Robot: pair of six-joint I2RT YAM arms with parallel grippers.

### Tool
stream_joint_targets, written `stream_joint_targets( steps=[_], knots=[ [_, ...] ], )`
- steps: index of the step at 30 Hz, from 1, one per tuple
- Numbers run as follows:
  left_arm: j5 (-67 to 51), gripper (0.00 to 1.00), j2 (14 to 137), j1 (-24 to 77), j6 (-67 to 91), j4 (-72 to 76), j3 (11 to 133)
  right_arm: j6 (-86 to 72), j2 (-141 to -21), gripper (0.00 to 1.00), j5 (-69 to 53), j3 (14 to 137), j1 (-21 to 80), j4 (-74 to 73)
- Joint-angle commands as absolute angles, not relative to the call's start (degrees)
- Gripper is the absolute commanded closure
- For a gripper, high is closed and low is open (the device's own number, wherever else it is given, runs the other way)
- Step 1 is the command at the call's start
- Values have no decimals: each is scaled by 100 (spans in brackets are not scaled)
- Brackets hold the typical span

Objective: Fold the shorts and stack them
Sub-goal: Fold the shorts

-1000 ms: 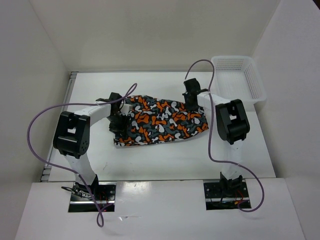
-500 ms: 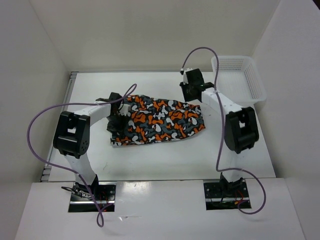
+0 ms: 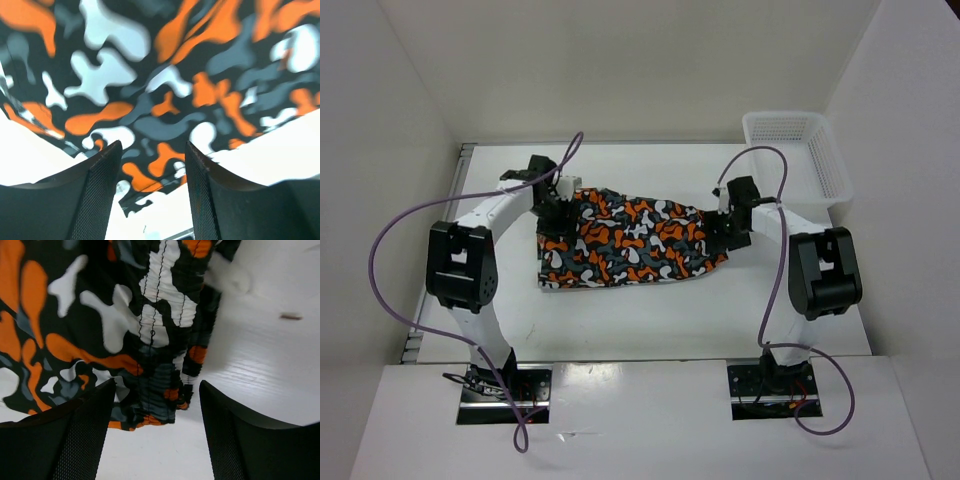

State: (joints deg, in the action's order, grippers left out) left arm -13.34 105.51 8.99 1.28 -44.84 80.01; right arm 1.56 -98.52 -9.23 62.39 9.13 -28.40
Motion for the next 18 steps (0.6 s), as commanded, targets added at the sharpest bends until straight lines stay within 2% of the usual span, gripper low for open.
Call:
stream_joint_targets(
  steps=[1, 6, 10, 11, 13, 14, 18],
  knots=[
    [-1968, 39, 10476, 1010, 0, -4790, 8515, 18, -9904, 27, -1127, 6144, 984, -2637],
    [-2259, 37, 11301, 1379, 0, -4668, 9673, -167, -10370, 28, -800, 6144, 984, -2312],
    [-2479, 37, 12049, 1634, 0, -4553, 10361, -167, -10599, 51, -914, 6196, 984, -2312],
    [-2296, 37, 12259, 1774, 0, -4387, 10362, -115, -10600, 61, -914, 6196, 984, -2312],
    [-2075, 37, 12427, 1941, 0, -4281, 10433, -114, -10600, 68, -861, 6196, 984, -2312],
    [-1883, 37, 12558, 2073, 0, -4158, 10433, -114, -10600, 75, -861, 6196, 984, -2312],
    [-1512, 35, 12823, 2241, 0, -3929, 10433, -167, -10600, 95, -800, 6196, 984, -2312]
  ],
)
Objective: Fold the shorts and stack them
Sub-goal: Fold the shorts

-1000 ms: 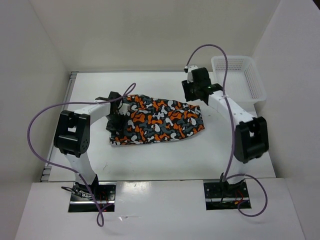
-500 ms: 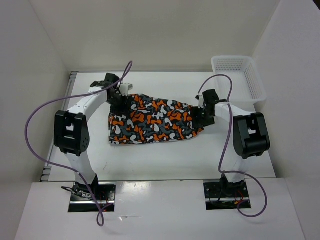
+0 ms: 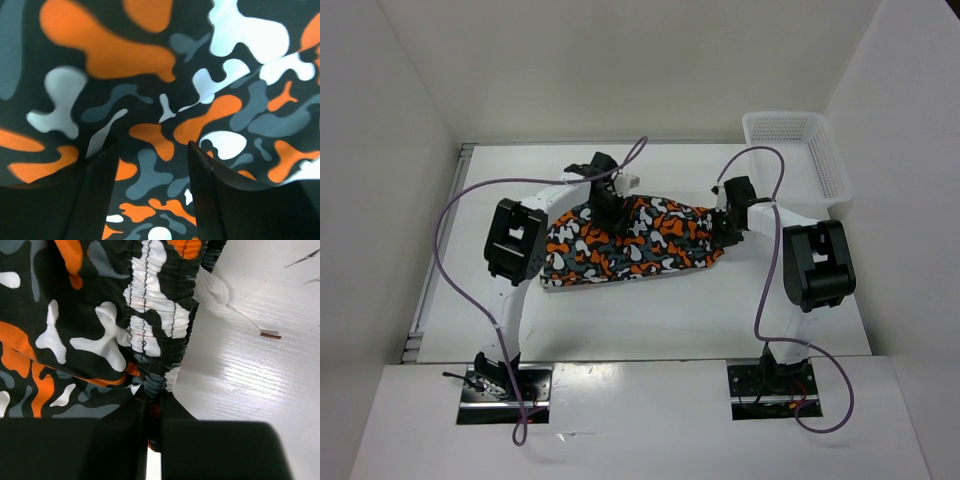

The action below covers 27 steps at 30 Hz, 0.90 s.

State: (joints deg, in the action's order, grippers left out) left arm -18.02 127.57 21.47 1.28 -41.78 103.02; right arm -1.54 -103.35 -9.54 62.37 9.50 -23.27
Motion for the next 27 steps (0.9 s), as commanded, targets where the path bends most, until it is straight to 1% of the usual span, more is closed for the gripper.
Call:
stream_joint_targets(
  steps=[1, 2, 6, 9, 12, 15, 17, 18, 21, 23, 27],
  knots=[
    [-1451, 35, 12875, 2241, 0, -3868, 10433, -167, -10600, 98, -800, 6196, 984, -2312],
    [-1381, 35, 12998, 2241, 0, -3798, 10433, -89, -10530, 100, -800, 6196, 984, -2312],
    [-1187, 35, 13289, 2364, 0, -3744, 10433, 26, -10240, 100, -458, 6599, 984, -2364],
    [-1187, 35, 13473, 2426, 0, -3691, 10555, 237, -9889, 100, -247, 7038, 984, -2539],
    [-1423, 35, 13474, 2540, 0, -3691, 10766, 448, -9519, 100, 122, 7373, 984, -2777],
    [-1827, 35, 13158, 2593, 0, -3823, 10986, 720, -9150, 100, 561, 7453, 984, -2944],
    [-1942, 33, 12711, 2593, 0, -3885, 11039, 939, -8905, 100, 955, 7514, 984, -2944],
    [-1942, 31, 12387, 2593, 0, -3885, 10926, 1062, -8834, 100, 1088, 7515, 984, -3005],
    [-1890, 30, 11920, 2488, 0, -3754, 10408, 1572, -8692, 100, 1756, 7629, 984, -2884],
    [-1820, 30, 11848, 2435, 0, -3622, 9917, 1722, -8622, 100, 2291, 7629, 984, -2656],
    [-1907, 29, 11900, 2163, 0, -3481, 9537, 1951, -8753, 100, 2504, 7690, 984, -2453]
  ],
)
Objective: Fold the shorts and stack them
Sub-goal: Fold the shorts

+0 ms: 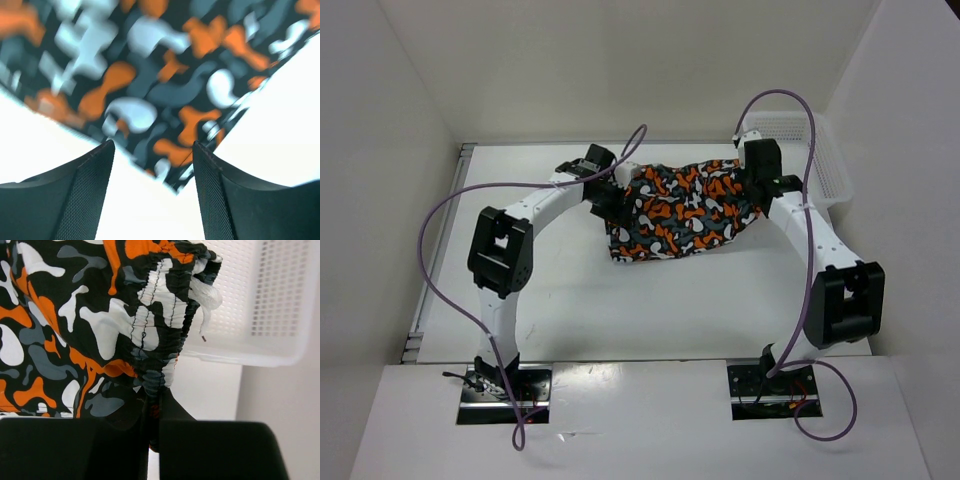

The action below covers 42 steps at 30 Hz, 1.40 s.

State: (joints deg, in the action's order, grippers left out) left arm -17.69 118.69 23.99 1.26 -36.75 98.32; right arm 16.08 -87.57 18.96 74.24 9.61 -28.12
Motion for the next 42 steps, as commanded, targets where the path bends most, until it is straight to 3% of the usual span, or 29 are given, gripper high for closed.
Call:
stream_joint_targets(
  steps=[1, 4, 12, 13, 17, 20, 22, 40, 42],
  knots=[
    [-1907, 29, 11900, 2162, 0, -3428, 9475, 2029, -8754, 100, 2505, 7690, 984, -2356],
    [-1907, 25, 12137, 2030, 0, -3305, 9518, 2320, -8964, 100, 2786, 7690, 1344, -2110],
    [-2443, 28, 13376, 1969, 0, -3551, 10301, 2435, -9694, 100, 2918, 8409, 2161, -1907],
    [-2443, 41, 13464, 1969, 0, -3551, 10301, 2435, -9834, 100, 2918, 8507, 2249, -1907],
    [-2645, 73, 13526, 1969, 0, -3551, 10301, 2268, -10142, 100, 2918, 8850, 2916, -1907],
    [-2803, 85, 13640, 1969, 0, -3551, 10423, 2110, -10502, 100, 2786, 9131, 3523, -1960],
    [-2856, 98, 13641, 1969, 0, -3551, 10485, 1917, -10808, 100, 2646, 9272, 3814, -2021],
    [-3322, 99, 13588, 1301, 0, -3604, 10318, 1362, -12084, 100, 2074, 10335, 5019, -2135],
    [-3375, 98, 13641, 1301, 0, -3604, 10318, 1301, -12137, 95, 2074, 10336, 5071, -2136]
  ],
)
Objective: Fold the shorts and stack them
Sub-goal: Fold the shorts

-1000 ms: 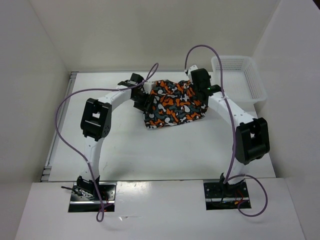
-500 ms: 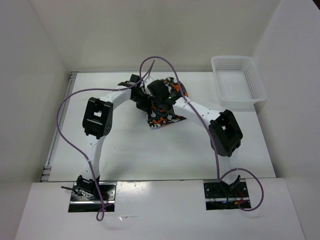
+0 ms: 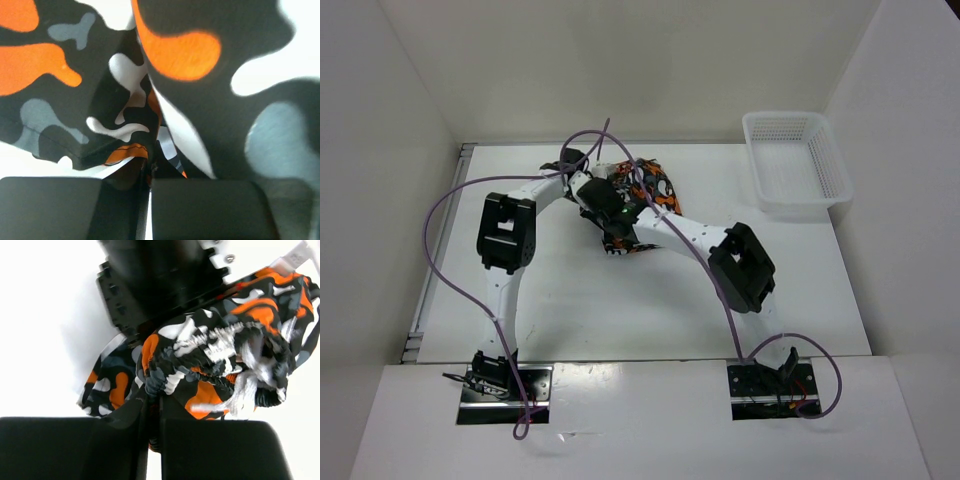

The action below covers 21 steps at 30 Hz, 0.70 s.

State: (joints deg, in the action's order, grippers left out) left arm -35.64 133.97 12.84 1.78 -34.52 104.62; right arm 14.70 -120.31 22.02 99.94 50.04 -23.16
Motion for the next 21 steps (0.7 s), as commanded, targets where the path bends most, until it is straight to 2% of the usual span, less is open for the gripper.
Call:
stream_joint_targets(
  steps=[1, 2, 4, 5, 9, 10, 12, 15, 17, 18, 21],
  knots=[
    [-3375, 98, 13641, 1301, 0, -3604, 10318, 1301, -12138, 90, 2074, 10336, 5071, -2136],
    [-3375, 96, 13641, 1301, 0, -3604, 10318, 1301, -12138, 78, 2074, 10336, 5071, -2136],
    [-3375, 95, 13641, 1248, 0, -3604, 10318, 1423, -12076, 66, 2074, 10258, 5071, -2136],
    [-3375, 93, 13641, 1196, 0, -3604, 10318, 1424, -11980, 52, 2074, 10205, 5071, -2136],
    [-3113, 72, 13518, 898, 0, -3717, 10257, 1424, -11611, 24, 849, 10676, 5123, -2592],
    [-3042, 62, 13344, 818, 0, -3718, 10257, 1424, -11402, 21, 626, 10818, 5228, -2793],
    [-2963, 54, 13176, 564, 0, -3718, 10143, 1301, -11129, 20, -118, 11308, 5361, -2970],
    [-2831, 39, 12868, 274, 0, -3787, 10143, 1187, -10926, 18, -562, 11698, 5361, -3190],
    [-2769, 34, 12675, 159, 0, -3858, 10309, 1187, -10680, 18, -563, 11568, 5361, -3252],
    [-2655, 29, 12622, 106, 0, -3858, 10370, 1239, -10592, 18, -458, 11453, 5361, -3252],
    [-2662, 26, 12332, 26, 0, -3858, 10669, 1362, -10214, 20, 25, 10839, 5248, -3146]
  ],
)
